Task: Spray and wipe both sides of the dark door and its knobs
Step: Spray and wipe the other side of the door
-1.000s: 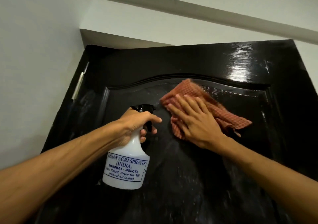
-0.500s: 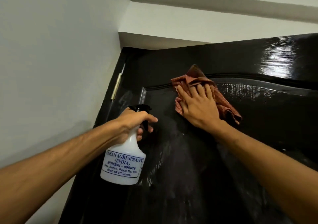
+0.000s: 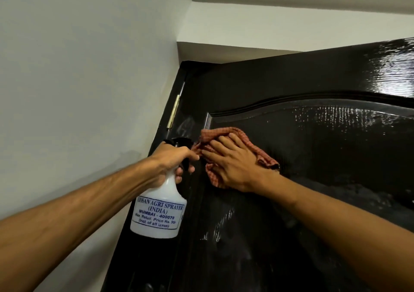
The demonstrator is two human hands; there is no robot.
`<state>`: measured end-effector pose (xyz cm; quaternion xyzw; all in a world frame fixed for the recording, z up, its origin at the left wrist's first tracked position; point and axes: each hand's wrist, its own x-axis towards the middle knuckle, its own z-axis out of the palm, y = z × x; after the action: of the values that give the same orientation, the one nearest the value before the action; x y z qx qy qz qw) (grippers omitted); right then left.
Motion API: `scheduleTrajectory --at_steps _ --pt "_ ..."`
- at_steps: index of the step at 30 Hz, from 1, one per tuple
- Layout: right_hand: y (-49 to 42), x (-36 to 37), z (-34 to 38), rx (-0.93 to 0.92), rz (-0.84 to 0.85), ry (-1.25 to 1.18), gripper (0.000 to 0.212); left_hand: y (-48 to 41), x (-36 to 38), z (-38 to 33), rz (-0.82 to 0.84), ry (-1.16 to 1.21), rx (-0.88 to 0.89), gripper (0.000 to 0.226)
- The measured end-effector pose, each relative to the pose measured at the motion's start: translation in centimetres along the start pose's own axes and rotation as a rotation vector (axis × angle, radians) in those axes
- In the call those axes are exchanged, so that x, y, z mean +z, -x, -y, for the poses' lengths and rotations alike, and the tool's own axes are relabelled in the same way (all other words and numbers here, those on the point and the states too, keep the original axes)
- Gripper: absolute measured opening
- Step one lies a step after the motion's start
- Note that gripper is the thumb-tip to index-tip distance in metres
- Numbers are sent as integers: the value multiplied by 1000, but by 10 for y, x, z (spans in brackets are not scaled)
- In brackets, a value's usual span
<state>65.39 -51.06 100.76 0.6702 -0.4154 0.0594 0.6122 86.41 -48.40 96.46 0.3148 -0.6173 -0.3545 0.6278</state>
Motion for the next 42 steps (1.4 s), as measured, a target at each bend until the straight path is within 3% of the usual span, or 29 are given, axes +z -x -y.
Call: scheduleTrajectory --at_steps 2,5,11,17,23,26,29,31,32,34,38,40,42 --pt "-9 -9 -13 122 -100 -26 57 -5 -10 3 -75 1 9 15" --pt "-14 -28 -27 326 -79 -77 59 -13 -24 3 -150 2 28 18" --pt "-36 0 1 92 -132 -49 57 -16 -37 10 -190 -39 40 16" --pt "-103 -26 -21 280 -120 -54 55 -25 -41 8 -206 -73 102 12" --pt "-125 -4 40 -50 2 -22 80 -28 -44 25 -218 -59 47 18" --pt "-135 -8 31 11 -51 -8 61 -24 -50 35 -245 -45 22 19" --pt "-137 -1 59 49 -111 1 61 -24 -60 37 -300 -37 33 14" --pt "-116 23 103 -153 -110 -140 55 -19 -63 44 -339 -32 35 13" --pt "-102 32 119 -292 -18 -167 55 -17 -65 48 -346 -41 28 15" --pt "-89 37 116 -426 29 -103 65 -8 -68 56 -327 -70 -7 18" --pt "-102 5 62 -56 -77 -42 61 -1 -76 55 -272 -97 -34 19" --pt "-92 6 73 -61 -62 -41 62 0 -79 51 -277 -88 -26 18" --pt "-65 17 109 -224 9 -48 64 6 -75 53 -268 -70 -34 16"
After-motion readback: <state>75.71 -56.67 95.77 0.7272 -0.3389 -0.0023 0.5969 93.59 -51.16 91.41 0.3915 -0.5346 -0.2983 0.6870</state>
